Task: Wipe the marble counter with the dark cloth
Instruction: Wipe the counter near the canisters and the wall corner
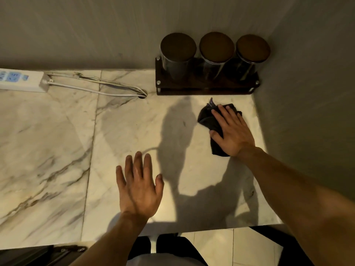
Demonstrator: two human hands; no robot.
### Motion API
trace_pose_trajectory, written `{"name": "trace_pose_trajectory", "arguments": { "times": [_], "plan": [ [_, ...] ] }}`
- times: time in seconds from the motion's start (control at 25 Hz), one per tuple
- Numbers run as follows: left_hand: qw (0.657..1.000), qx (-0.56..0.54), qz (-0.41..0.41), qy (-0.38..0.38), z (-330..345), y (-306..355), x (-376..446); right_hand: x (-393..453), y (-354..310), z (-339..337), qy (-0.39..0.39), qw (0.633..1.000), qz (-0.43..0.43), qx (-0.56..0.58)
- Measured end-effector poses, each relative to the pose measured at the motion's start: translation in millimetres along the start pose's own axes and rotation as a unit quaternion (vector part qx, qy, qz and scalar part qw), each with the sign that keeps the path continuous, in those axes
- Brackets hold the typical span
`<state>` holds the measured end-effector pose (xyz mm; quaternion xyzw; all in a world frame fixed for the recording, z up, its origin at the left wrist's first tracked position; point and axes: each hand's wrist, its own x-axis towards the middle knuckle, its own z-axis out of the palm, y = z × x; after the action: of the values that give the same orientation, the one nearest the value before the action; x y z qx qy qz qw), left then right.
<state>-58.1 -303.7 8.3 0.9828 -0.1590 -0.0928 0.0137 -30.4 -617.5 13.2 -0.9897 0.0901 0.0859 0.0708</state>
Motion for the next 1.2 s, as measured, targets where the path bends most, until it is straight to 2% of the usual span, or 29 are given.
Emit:
{"name": "trace_pose_trajectory", "arguments": {
  "times": [0.28,0.64,1.2],
  "plan": [
    [1.000,-0.009,-0.002,0.008,2,0,1,27,0,0,0.037,0.988,0.149,0.029],
    [1.000,-0.009,-0.001,0.022,2,0,0,23,-11,4,0.084,0.942,0.312,0.095],
    [0.999,-0.030,0.008,0.014,1,-1,-2,-50,-31,22,0.107,0.924,0.357,0.087]
  ]
}}
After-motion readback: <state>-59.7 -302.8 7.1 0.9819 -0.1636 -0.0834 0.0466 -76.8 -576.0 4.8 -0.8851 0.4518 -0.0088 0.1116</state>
